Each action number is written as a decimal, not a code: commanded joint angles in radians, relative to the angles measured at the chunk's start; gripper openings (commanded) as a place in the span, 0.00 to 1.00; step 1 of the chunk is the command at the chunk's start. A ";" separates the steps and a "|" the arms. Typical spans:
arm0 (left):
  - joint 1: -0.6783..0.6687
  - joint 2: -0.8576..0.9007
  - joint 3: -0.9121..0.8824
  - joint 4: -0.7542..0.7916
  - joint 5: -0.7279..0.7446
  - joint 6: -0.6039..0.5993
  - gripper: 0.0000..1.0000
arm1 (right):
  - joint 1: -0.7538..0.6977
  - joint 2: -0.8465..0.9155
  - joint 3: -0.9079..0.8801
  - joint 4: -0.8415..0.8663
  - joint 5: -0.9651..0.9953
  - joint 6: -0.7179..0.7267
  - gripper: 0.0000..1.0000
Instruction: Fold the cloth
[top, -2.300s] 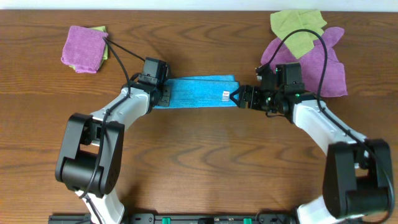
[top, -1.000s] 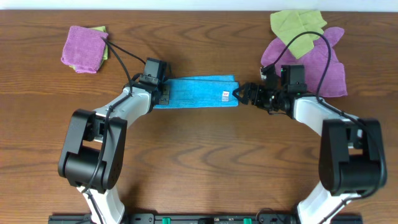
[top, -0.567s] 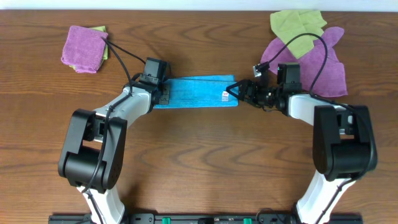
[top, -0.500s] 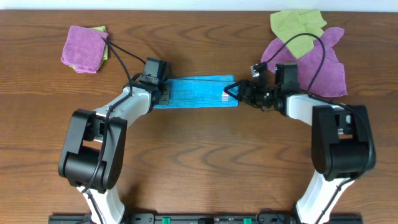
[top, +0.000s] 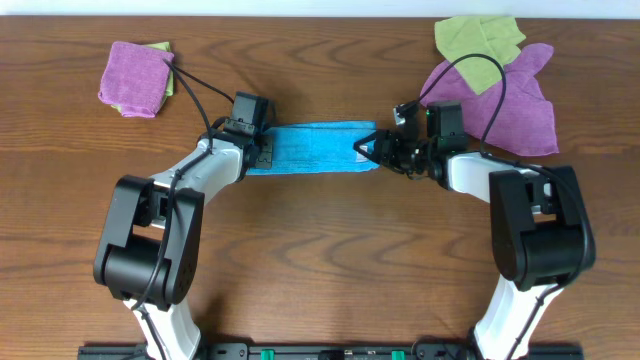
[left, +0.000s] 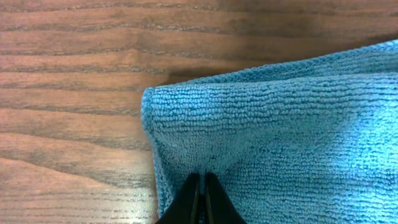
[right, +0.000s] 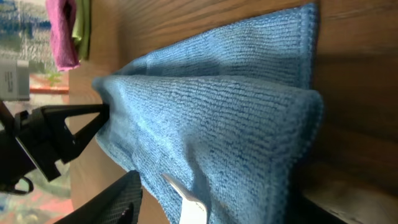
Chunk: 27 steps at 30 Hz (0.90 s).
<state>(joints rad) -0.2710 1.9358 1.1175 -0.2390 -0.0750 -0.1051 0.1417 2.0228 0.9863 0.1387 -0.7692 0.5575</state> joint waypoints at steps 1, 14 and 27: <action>0.002 0.052 -0.010 -0.039 -0.002 -0.008 0.06 | 0.013 0.051 0.007 -0.014 0.116 0.023 0.49; 0.002 0.052 -0.010 -0.052 0.040 -0.042 0.06 | 0.032 0.031 0.152 -0.030 -0.010 0.067 0.02; 0.002 0.052 -0.010 -0.048 0.136 -0.150 0.06 | 0.216 -0.108 0.258 -0.285 0.249 -0.047 0.01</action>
<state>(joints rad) -0.2615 1.9358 1.1244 -0.2607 -0.0292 -0.2108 0.3202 1.9274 1.2354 -0.1364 -0.5865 0.5385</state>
